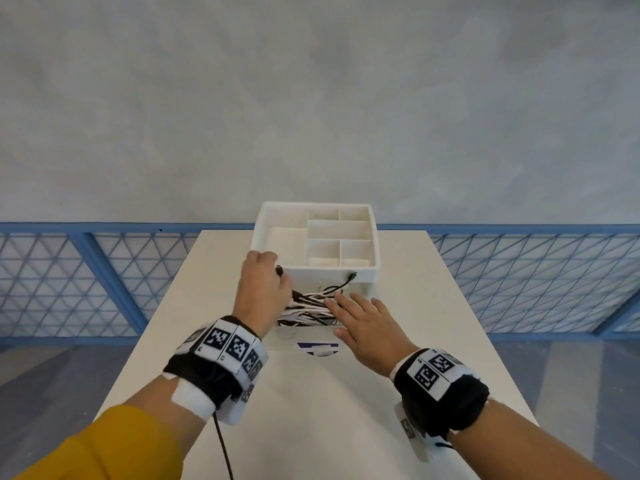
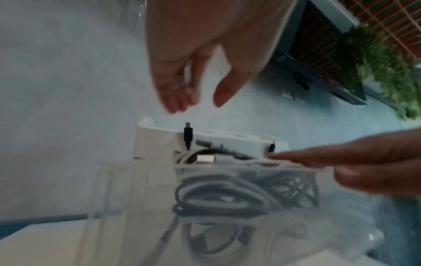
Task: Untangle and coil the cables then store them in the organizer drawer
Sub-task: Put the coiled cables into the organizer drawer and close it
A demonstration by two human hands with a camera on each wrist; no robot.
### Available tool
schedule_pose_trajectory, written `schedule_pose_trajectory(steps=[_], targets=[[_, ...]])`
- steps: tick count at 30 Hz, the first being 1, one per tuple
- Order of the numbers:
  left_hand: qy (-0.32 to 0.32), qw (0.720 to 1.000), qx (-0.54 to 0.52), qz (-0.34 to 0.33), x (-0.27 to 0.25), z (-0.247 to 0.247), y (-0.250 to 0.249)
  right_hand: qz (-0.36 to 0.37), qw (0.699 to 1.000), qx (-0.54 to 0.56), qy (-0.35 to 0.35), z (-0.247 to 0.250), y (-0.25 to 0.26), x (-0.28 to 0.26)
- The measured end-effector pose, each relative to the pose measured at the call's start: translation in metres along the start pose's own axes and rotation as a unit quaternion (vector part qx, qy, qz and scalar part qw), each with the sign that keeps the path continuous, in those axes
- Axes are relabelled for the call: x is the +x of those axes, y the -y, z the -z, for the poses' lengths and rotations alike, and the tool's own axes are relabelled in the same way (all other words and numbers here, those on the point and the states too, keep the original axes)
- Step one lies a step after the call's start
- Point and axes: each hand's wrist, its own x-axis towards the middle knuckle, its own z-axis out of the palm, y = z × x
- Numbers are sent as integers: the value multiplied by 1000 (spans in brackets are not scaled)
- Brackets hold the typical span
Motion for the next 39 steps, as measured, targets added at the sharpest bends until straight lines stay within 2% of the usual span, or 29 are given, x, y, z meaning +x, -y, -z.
schedule_pose_trajectory(steps=[2,3,7,10,13,15,18,21,24,26,27,29,31,33,34,37,39], targets=[[72,995,20,68,-4,-3,-3,0,1000,3,-2,-2,1,1],[118,990,31,63,-7,-8,-4,3,1000,5,0,-2,2,0],[213,970,104,-60,-12,-31,-11,7,1000,5,11,4,1,-3],[320,919,198,-119,-8,-34,-8,-1,999,34,14,4,1,-4],[376,877,242,-177,2,-30,0,-15,994,101,-23,5,3,-7],[406,857,262,-179,14,-29,1,-15,993,113,-34,6,4,-7],[439,867,195,-132,27,-29,-2,-2,994,102,-31,6,5,-6],[445,878,141,-106,28,-34,8,7,985,160,-56,5,6,-7],[409,893,159,-97,28,-38,22,-19,969,224,-107,6,3,-12],[390,893,195,-110,27,-38,22,-10,975,198,-98,5,1,-12],[365,896,225,-113,25,-40,20,2,979,181,-90,4,2,-11],[273,914,284,-93,19,-49,9,21,982,167,-87,1,5,-9],[226,905,357,-45,14,-57,-5,24,979,174,-107,-2,4,-7],[240,888,392,-8,13,-61,-16,31,975,175,-134,-4,2,-6],[255,890,377,4,14,-62,-17,29,974,178,-139,-4,2,-6],[319,915,247,-7,13,-66,-15,18,970,191,-146,-3,1,-8],[332,932,137,-54,4,-59,-14,17,967,206,-149,-3,1,-8]])
